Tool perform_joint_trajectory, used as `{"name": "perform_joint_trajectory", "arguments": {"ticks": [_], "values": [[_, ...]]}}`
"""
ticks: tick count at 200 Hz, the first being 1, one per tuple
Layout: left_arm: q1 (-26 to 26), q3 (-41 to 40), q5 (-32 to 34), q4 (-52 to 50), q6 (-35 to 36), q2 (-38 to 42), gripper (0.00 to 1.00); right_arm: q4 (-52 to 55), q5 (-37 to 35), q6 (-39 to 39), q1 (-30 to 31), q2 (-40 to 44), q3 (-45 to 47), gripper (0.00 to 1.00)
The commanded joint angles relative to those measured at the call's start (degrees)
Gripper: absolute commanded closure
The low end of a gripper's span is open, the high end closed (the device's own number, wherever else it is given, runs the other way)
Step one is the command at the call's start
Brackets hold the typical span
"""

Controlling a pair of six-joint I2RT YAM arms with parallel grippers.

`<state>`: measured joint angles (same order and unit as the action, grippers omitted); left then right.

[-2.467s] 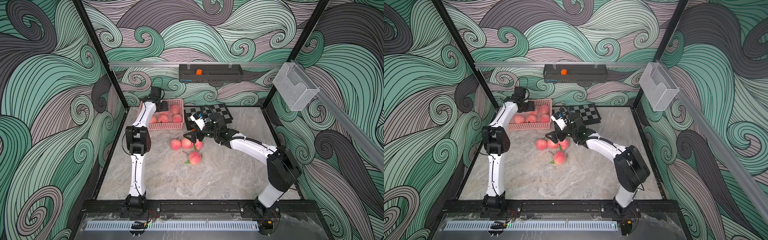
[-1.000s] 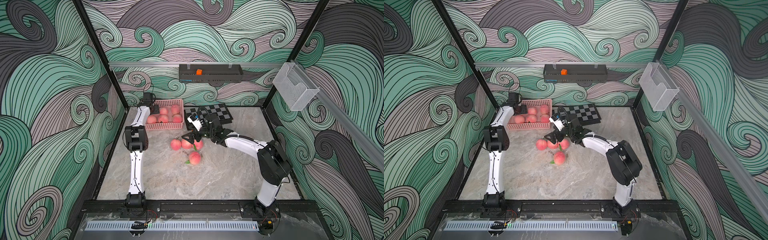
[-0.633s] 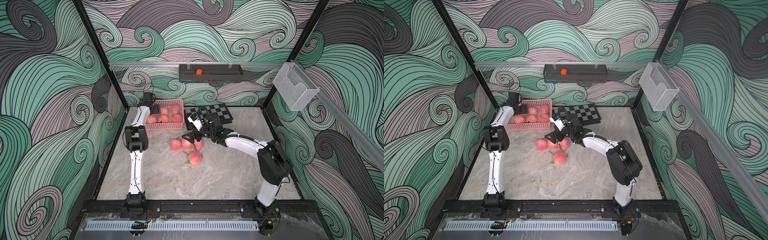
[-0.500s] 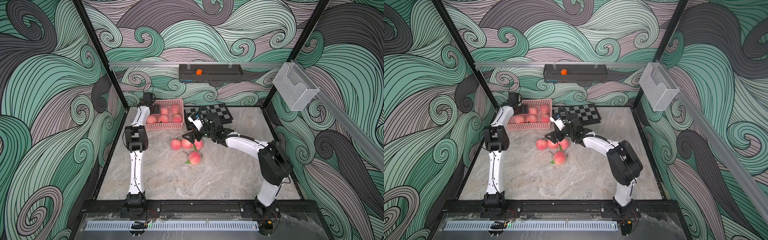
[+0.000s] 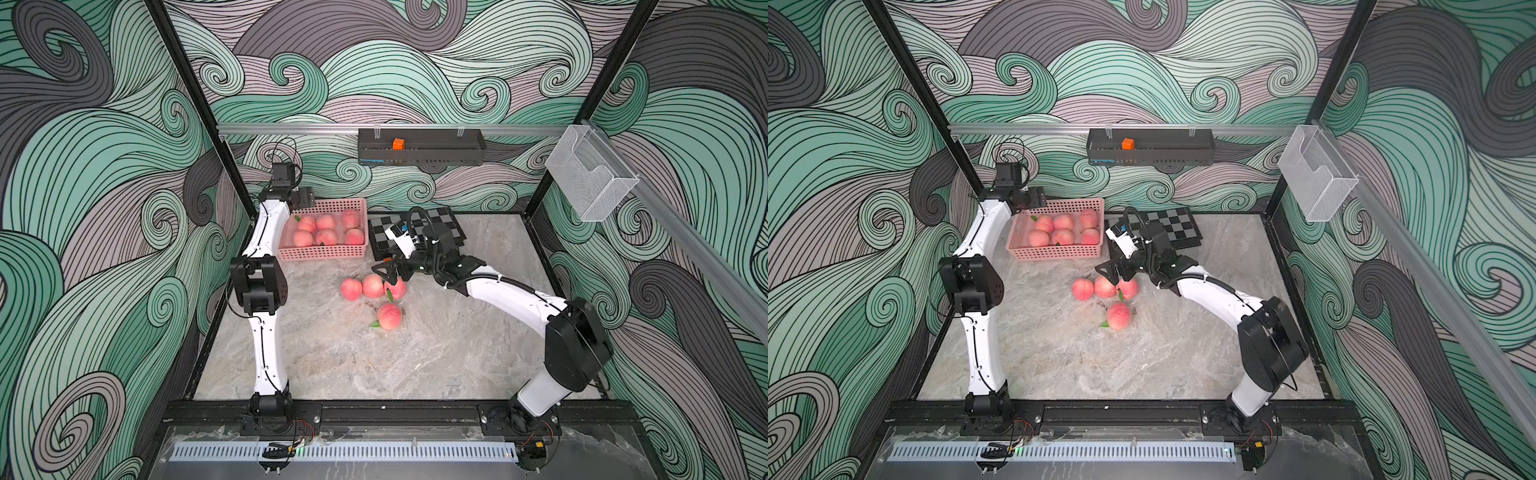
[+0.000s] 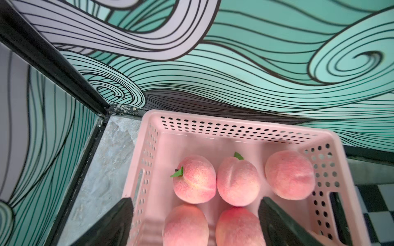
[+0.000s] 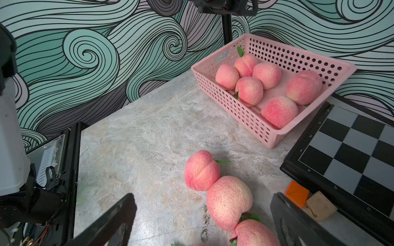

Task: Put the peaches into the basket
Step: Place the peach in the basket, then pick up the peach from the center of the board.

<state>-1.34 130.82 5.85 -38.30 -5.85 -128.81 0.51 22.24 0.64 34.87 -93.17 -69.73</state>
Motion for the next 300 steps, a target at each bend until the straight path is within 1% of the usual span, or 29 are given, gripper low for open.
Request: {"name": "perform_joint_trajectory", "arguments": {"ticks": [1, 16, 39, 63, 85, 114, 120, 146, 168, 195, 217, 257, 300], "values": [[2.7, -2.39, -1.01, -6.45, -0.56, 4.96, 0.06, 5.51, -2.77, -0.03, 1.0, 4.04, 2.24, 0.01], [4.28, -5.82, -1.63, -9.05, -1.04, 9.18, 0.06, 8.21, -4.3, -0.12, 1.89, 6.92, 3.48, 0.01], [7.21, -14.57, -3.88, -10.77, -0.4, 17.64, 0.05, 12.17, -6.31, 0.21, 3.09, 11.43, 5.66, 0.01], [9.11, -26.28, -6.64, -11.65, -0.92, 28.08, 0.05, 15.83, -9.3, 0.75, 4.87, 16.05, 8.38, 0.01], [11.67, -36.69, -6.36, -11.73, -0.63, 37.75, 0.04, 16.8, -10.93, 2.04, 6.63, 19.56, 11.66, 0.01], [15.38, -46.51, -11.06, -13.25, -3.44, 46.91, 0.03, 17.15, -12.63, 3.39, 8.58, 21.36, 15.69, 0.01], [16.21, -48.32, -11.6, -13.48, -4.06, 49.94, 0.03, 17.15, -12.81, 3.63, 8.76, 21.34, 16.4, 0.01], [20.67, -55.78, -14.99, -14.01, -6.98, 56.67, 0.03, 16.13, -13.02, 4.81, 9.23, 21.09, 19.19, 0.01], [22.28, -60.92, -20.47, -13.32, -10.54, 61.38, 0.03, 15.1, -12.52, 5.16, 9.25, 19.77, 20.16, 0.01], [24.25, -65.95, -27.06, -11.19, -14.8, 66.18, 0.03, 14.31, -11.63, 4.81, 9.26, 15.96, 19.73, 0.01], [26.41, -67.48, -28.35, -11.78, -16.41, 68.34, 0.03, 12.58, -11.45, 4.89, 9.26, 13.04, 19.22, 0.01], [29.07, -70.93, -33.44, -11.03, -19.93, 71.09, 0.03, 10.55, -10.72, 5.49, 9.17, 7.33, 17.47, 0.01], [29.83, -74.86, -33.97, -9.55, -22.07, 72.86, 0.03, 7.58, -11.18, 7.94, 8.78, 2.95, 17.57, 0.01]]}}
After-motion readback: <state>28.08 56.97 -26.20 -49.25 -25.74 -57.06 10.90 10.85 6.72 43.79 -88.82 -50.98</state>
